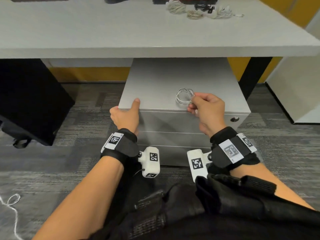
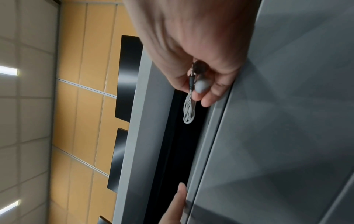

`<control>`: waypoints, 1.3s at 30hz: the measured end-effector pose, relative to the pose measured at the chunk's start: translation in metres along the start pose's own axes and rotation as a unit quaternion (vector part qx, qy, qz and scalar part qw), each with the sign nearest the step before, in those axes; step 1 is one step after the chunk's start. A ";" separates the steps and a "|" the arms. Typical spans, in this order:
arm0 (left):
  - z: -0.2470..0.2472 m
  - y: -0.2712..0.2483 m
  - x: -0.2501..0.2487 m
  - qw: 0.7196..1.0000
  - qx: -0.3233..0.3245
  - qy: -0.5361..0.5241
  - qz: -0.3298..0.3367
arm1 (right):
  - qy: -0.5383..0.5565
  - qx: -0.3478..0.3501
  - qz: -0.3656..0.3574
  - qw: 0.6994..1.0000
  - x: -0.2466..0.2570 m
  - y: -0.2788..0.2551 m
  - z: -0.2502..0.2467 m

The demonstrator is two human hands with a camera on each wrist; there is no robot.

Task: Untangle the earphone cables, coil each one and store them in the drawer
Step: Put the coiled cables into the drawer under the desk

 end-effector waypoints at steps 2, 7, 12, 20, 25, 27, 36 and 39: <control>-0.002 -0.001 0.002 1.000 0.020 0.019 0.012 | -0.004 0.003 0.003 1.000 0.001 0.000 -0.001; -0.008 0.001 0.006 0.995 0.030 0.076 0.065 | -0.036 0.039 -0.007 0.999 -0.002 -0.002 -0.005; -0.013 0.006 0.014 0.993 0.039 0.079 0.072 | -0.026 0.044 0.003 0.999 -0.005 0.005 -0.002; -0.015 0.009 0.012 0.994 0.079 0.050 0.055 | -0.016 0.036 0.001 0.999 -0.007 -0.001 0.008; -0.019 0.015 0.005 0.990 0.070 0.105 0.061 | -0.026 0.047 -0.010 0.999 -0.008 -0.008 0.012; -0.020 0.019 0.003 0.988 0.069 0.126 0.063 | -0.031 0.047 -0.013 0.998 -0.008 -0.010 0.013; -0.025 0.011 0.004 0.988 0.009 0.132 0.074 | -0.046 0.057 0.006 0.997 -0.007 -0.017 0.019; -0.033 0.007 0.007 0.989 0.001 0.136 0.065 | -0.047 0.075 0.023 0.996 -0.007 -0.023 0.018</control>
Point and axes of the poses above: each hand's wrist, its own y-axis towards the middle knuckle, its own z-axis out of the palm, x = y × z, the point moved 3 cm from there along y, towards the middle knuckle, and after that the axes turned 14 degrees about -z, right-handed, at the moved point
